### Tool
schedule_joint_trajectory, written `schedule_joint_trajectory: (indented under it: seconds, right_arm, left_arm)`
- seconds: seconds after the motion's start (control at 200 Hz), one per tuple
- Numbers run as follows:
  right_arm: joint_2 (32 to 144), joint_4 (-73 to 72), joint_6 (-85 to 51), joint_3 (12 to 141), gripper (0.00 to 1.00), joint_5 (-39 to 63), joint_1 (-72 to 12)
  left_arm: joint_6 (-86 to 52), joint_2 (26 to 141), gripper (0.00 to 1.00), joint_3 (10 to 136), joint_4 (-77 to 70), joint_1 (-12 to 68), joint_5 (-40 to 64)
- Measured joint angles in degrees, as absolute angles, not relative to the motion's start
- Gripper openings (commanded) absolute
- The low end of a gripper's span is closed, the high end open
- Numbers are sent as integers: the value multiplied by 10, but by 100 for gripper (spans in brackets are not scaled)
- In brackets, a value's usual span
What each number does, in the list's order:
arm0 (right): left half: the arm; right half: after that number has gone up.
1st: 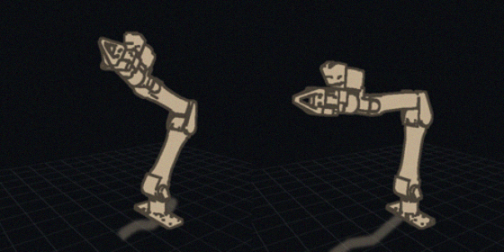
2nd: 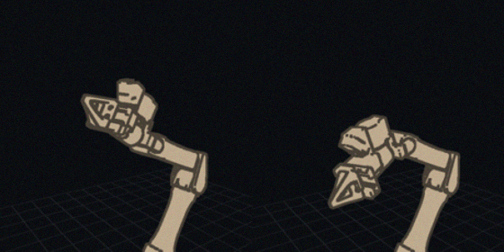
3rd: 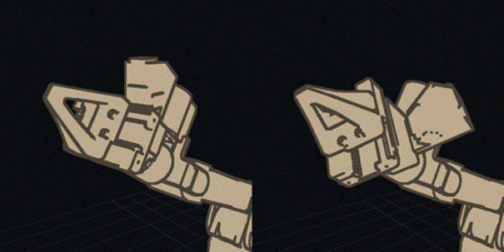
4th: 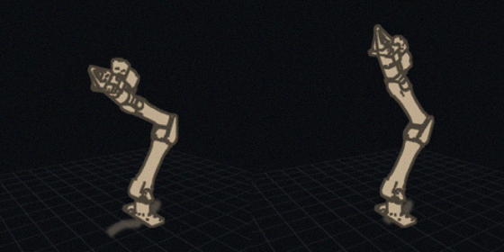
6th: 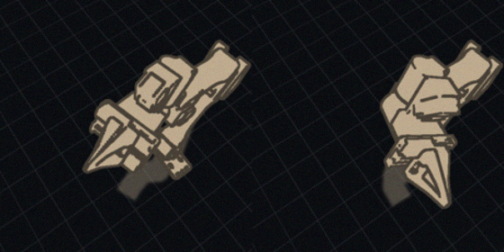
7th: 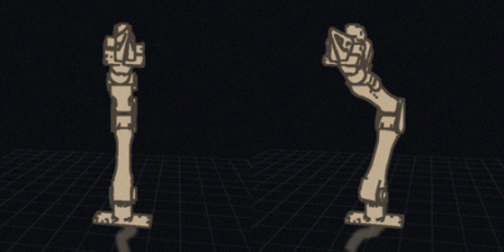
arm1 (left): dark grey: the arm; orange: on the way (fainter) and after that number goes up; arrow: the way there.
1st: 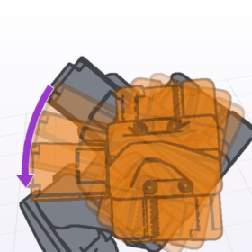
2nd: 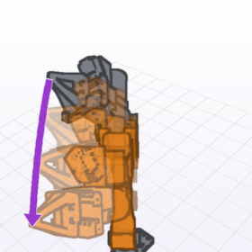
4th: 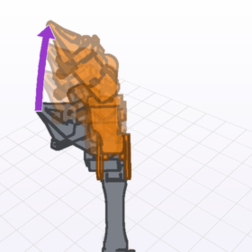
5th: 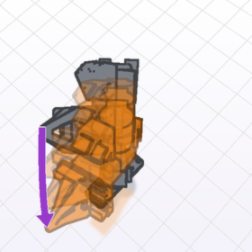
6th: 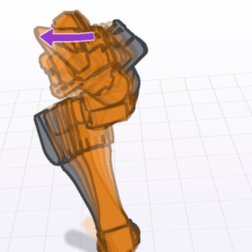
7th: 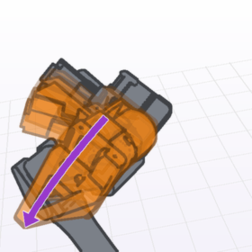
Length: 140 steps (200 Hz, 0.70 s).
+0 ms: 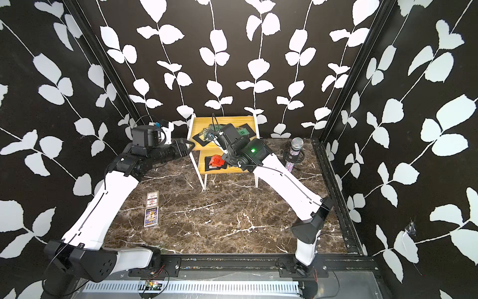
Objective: Remove the tea bags from the shelf
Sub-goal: Pick up the tea bag from the shelf.
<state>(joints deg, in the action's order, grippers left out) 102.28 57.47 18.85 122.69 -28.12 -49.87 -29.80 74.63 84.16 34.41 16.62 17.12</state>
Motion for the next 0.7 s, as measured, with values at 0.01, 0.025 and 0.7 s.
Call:
schedule_joint_trajectory:
  seconds: [0.01,0.025,0.7]
  right_arm:
    - [1022,575,189,1227,0,-281,-499]
    - [1021,575,188,1227,0,-281,-499]
    - [957,568,161,1262,0,-252,-499]
  left_arm:
    - [-298,746,60,842,344,166,171]
    - [-298,746,60,842,344,166,171]
    - [-296,740,63,842,344,166,169]
